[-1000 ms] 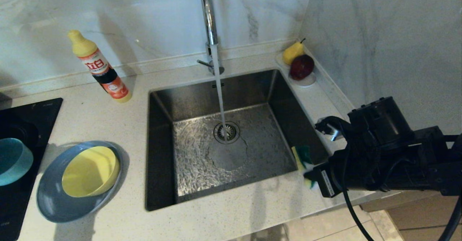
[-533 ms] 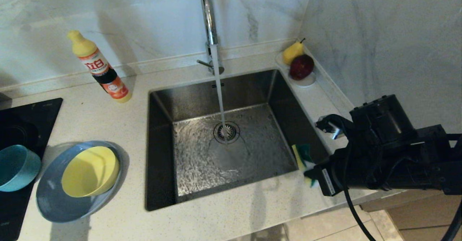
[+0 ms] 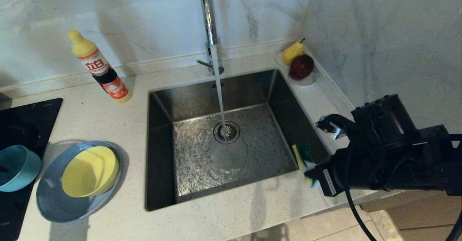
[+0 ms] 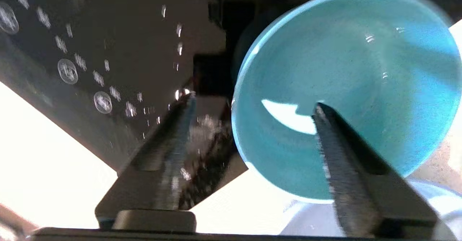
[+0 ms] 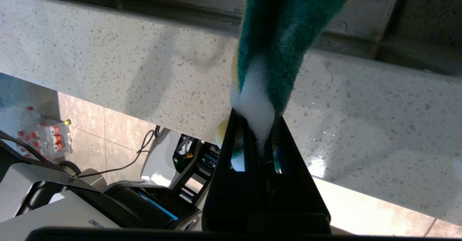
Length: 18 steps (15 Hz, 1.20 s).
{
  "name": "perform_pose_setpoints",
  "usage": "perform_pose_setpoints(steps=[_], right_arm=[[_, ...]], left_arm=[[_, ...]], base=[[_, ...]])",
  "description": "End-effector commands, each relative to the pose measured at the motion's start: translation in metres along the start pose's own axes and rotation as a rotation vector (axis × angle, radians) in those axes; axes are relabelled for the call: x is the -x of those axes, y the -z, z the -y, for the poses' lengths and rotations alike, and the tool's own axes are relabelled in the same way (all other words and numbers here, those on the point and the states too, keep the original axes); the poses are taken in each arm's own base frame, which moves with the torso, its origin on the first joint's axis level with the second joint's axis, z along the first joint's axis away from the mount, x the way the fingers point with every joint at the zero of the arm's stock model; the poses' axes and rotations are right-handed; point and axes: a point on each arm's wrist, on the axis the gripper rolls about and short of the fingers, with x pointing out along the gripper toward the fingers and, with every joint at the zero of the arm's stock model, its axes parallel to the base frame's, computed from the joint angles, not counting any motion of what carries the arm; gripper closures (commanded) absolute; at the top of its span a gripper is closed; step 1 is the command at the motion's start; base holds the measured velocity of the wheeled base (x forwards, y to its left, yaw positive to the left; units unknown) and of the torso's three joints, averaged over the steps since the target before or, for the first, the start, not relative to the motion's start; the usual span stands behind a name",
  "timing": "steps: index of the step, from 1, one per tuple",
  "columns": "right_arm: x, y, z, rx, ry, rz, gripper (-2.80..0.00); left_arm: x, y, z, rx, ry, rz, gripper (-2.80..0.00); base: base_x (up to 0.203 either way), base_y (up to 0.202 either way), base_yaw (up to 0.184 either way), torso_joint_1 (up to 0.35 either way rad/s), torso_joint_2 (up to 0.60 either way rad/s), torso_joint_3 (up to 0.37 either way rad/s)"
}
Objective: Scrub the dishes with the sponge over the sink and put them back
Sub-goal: Wash the bowl
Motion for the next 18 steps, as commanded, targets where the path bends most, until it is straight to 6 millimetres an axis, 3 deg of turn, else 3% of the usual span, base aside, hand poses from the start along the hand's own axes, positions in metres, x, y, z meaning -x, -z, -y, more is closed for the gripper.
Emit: perform_pose_setpoints(steps=[1, 9, 15, 16, 18], right_arm=[[-0.001, 0.001, 0.000, -0.003, 0.000, -0.005, 0.00], [-0.003, 0.001, 0.000, -0.001, 0.001, -0.012, 0.00], [-0.005, 0.001, 0.000, 0.000, 0.001, -0.014, 0.00], [-0.005, 0.001, 0.000, 0.000, 0.002, -0.013, 0.00], [-0.004, 0.000, 0.000, 0.001, 0.000, -0.010, 0.00]], left_arm=[[-0.011, -0.004, -0.001, 0.039, -0.009, -0.081, -2.80], [-0.030, -0.015, -0.013, 0.143, -0.040, -0.159, -2.80], [-0.029, -0.023, -0.019, 0.163, -0.044, -0.135, -2.80], [-0.030, -0.022, -0.020, 0.165, -0.046, -0.140, 0.00], [-0.035, -0.021, -0.022, 0.168, -0.052, -0.154, 0.00]], base=[[0.000, 0.000, 0.000, 0.000, 0.00, 0.000], [0.000, 0.000, 0.000, 0.000, 0.00, 0.000], [0.000, 0.000, 0.000, 0.000, 0.00, 0.000], [0.000, 0.000, 0.000, 0.000, 0.00, 0.000], [0.000, 0.000, 0.000, 0.000, 0.00, 0.000]])
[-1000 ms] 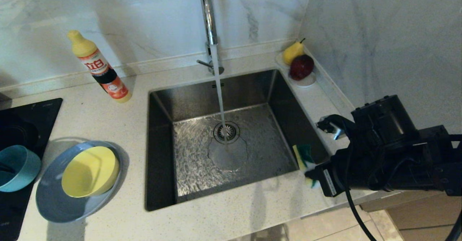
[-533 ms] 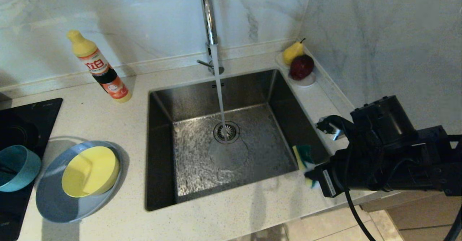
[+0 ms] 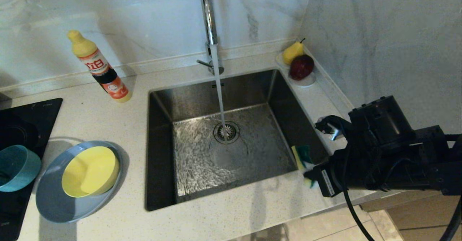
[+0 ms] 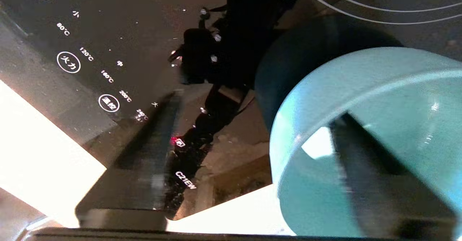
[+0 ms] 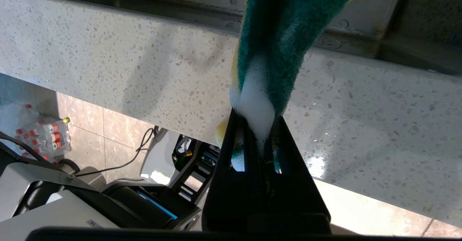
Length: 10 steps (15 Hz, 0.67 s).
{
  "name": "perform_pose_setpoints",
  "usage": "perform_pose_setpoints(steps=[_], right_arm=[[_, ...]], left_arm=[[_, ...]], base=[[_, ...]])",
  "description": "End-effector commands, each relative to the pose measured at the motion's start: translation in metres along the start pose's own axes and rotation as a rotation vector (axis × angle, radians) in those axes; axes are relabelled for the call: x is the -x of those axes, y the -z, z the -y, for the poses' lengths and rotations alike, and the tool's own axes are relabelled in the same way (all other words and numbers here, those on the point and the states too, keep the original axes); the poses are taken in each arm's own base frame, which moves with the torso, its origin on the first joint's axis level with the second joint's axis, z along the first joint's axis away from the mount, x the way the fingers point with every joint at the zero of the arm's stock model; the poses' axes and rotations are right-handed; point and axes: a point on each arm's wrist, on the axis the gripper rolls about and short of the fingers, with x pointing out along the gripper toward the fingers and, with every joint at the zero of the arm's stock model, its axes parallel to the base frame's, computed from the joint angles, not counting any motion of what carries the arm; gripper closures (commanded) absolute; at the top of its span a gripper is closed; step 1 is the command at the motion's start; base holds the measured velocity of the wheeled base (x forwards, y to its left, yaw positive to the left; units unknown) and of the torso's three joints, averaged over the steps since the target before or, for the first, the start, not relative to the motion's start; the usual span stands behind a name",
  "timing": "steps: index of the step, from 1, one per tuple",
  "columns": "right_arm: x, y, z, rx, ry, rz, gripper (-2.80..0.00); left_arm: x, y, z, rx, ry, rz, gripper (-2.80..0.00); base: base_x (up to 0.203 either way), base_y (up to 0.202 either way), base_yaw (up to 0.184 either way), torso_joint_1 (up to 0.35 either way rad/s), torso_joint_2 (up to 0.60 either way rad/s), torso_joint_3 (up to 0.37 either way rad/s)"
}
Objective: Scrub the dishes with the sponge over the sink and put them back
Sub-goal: Wash the bowl
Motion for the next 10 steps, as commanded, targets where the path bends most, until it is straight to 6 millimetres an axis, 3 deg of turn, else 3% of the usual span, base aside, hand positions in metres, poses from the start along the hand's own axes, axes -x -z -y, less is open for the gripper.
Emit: perform_pose_setpoints(steps=[1, 6, 10], right_arm=[[0.000, 0.000, 0.000, -0.001, -0.001, 0.002, 0.00], [0.001, -0.001, 0.000, -0.001, -0.001, 0.004, 0.00], [0.003, -0.001, 0.000, -0.002, -0.003, 0.010, 0.00]], left_arm=[[-0.007, 0.001, -0.003, 0.009, -0.009, -0.023, 0.00], [-0.006, -0.001, -0.002, 0.009, -0.005, -0.014, 0.00], [0.033, 0.003, 0.009, -0.004, 0.040, 0.046, 0.00]], base=[[0.000, 0.000, 0.000, 0.000, 0.00, 0.000], [0.000, 0.000, 0.000, 0.000, 0.00, 0.000], [0.000, 0.000, 0.000, 0.000, 0.00, 0.000]])
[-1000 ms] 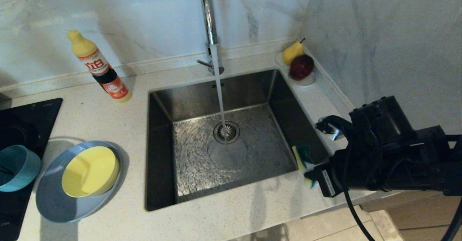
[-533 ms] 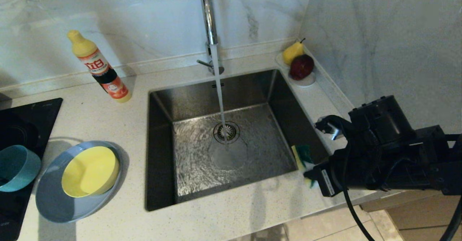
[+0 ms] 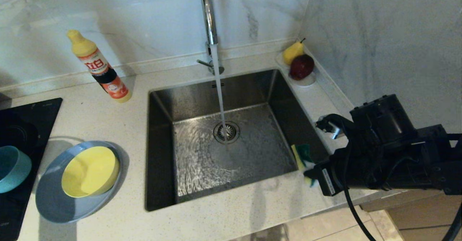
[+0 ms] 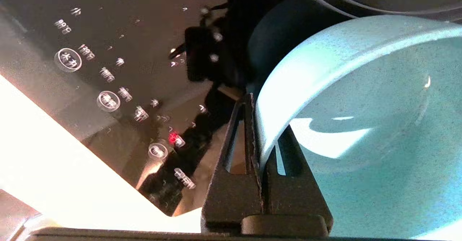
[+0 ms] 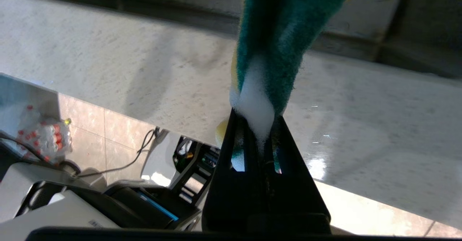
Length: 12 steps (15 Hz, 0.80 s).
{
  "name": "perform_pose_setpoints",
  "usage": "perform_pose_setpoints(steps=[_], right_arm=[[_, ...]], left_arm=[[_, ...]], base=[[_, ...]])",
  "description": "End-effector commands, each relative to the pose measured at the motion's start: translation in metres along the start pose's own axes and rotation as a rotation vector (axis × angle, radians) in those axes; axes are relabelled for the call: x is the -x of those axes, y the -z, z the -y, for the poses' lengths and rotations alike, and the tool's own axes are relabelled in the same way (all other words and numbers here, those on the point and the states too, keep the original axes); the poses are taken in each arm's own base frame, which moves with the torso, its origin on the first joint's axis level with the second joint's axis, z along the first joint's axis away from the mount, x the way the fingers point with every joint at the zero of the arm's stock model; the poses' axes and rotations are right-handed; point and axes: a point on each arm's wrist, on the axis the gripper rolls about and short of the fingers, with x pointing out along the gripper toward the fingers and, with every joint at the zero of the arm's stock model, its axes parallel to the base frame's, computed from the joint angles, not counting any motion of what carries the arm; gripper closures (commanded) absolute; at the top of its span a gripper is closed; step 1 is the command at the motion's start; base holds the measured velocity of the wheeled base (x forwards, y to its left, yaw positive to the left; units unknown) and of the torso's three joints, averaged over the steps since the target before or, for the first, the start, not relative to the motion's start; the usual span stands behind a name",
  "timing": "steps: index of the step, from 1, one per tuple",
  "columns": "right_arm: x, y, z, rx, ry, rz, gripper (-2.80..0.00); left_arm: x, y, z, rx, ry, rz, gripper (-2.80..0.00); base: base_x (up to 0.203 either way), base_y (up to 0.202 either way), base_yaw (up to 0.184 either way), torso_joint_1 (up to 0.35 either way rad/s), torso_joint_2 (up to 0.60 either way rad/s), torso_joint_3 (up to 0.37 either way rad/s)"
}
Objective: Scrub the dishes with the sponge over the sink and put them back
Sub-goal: Wash the bowl
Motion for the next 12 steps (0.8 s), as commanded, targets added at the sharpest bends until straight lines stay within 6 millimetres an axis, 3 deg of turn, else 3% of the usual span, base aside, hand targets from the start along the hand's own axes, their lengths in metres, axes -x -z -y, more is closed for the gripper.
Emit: perform_pose_setpoints(steps=[1, 4, 7, 9, 12], right_arm=[[0.001, 0.000, -0.001, 0.001, -0.003, 0.002, 0.00], [0.002, 0.001, -0.001, -0.001, -0.003, 0.002, 0.00], [0.003, 0.003, 0.000, -0.010, -0.003, -0.005, 0.00], [0.003, 0.003, 0.000, -0.010, -0.002, -0.004, 0.00], [0.003, 0.002, -0.003, -0.007, -0.008, -0.001, 0.00]], left_arm=[[0.040, 0.006, 0.011, -0.021, 0.063, 0.056, 0.00], [0.103, 0.023, 0.027, -0.077, 0.215, 0.109, 0.00], [0.170, 0.057, 0.045, -0.206, 0.395, 0.188, 0.00], [0.192, 0.086, 0.066, -0.338, 0.494, 0.183, 0.00], [0.204, 0.127, 0.096, -0.530, 0.592, 0.108, 0.00]], base=[[0.000, 0.000, 0.000, 0.000, 0.00, 0.000], [0.000, 0.000, 0.000, 0.000, 0.00, 0.000], [0.000, 0.000, 0.000, 0.000, 0.00, 0.000], [0.000, 0.000, 0.000, 0.000, 0.00, 0.000], [0.000, 0.000, 0.000, 0.000, 0.00, 0.000]])
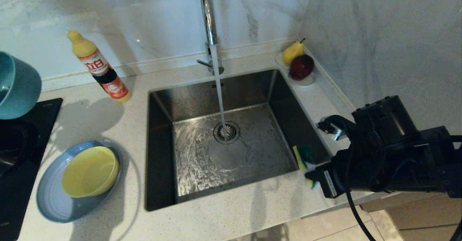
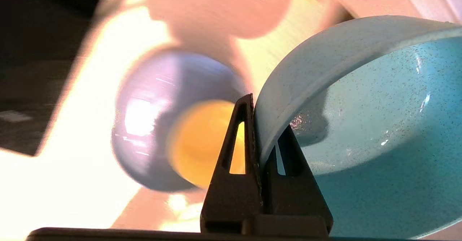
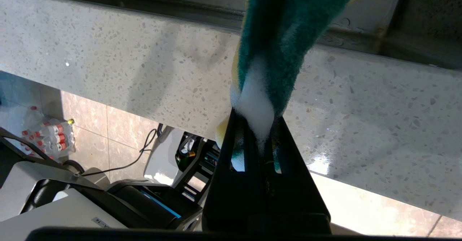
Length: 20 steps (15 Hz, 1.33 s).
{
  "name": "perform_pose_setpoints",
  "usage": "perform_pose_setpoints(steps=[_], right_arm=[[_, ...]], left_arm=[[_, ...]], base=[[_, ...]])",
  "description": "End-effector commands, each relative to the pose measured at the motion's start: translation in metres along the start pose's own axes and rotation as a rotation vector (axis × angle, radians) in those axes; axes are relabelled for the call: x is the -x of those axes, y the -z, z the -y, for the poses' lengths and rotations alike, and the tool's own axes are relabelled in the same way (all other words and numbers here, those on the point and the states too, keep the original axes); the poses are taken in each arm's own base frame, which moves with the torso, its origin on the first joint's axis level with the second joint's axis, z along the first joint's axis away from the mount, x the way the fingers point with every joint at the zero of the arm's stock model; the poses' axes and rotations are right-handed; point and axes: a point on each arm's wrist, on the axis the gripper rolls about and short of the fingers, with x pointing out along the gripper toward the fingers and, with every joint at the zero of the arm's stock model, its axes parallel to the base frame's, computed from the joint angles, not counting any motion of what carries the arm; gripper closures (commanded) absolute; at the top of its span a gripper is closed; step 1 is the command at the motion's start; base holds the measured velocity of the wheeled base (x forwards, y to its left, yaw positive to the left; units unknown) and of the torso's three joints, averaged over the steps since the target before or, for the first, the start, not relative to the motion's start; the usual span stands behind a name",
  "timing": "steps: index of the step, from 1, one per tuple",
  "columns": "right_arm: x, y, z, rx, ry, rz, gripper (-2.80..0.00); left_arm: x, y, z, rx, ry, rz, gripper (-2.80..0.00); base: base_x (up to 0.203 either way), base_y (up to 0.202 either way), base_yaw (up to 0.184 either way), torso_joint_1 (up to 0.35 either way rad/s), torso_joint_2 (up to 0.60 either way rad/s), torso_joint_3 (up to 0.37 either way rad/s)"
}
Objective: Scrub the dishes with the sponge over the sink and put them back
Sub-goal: Wash the bowl
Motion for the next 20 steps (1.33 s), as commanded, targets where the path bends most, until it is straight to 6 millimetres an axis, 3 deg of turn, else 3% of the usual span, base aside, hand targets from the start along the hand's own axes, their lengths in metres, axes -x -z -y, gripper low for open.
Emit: perform_pose_setpoints(steps=[1, 6, 11, 15, 20], right_arm=[[0.001, -0.001, -0.001, 0.003, -0.004, 0.004, 0.00], [-0.003, 0.000, -0.001, -0.001, 0.001, -0.006, 0.00], [-0.006, -0.001, 0.000, 0.000, 0.009, -0.006, 0.00], [-0.010, 0.000, 0.001, -0.004, 0.013, -0.017, 0.00], [-0.009, 0.000, 0.003, -0.010, 0.012, -0.018, 0.00]], left_arm=[[0.006, 0.024, 0.043, -0.137, 0.098, -0.046, 0.00], [-0.024, 0.076, 0.106, -0.341, 0.180, -0.223, 0.00], [-0.095, 0.129, 0.151, -0.411, 0.091, -0.317, 0.00], [-0.143, 0.159, 0.163, -0.377, 0.033, -0.370, 0.00], [-0.186, 0.194, 0.180, -0.331, 0.002, -0.351, 0.00]], base=[[0.000, 0.000, 0.000, 0.000, 0.00, 0.000], [0.000, 0.000, 0.000, 0.000, 0.00, 0.000], [0.000, 0.000, 0.000, 0.000, 0.00, 0.000], [0.000, 0.000, 0.000, 0.000, 0.00, 0.000], [0.000, 0.000, 0.000, 0.000, 0.00, 0.000]])
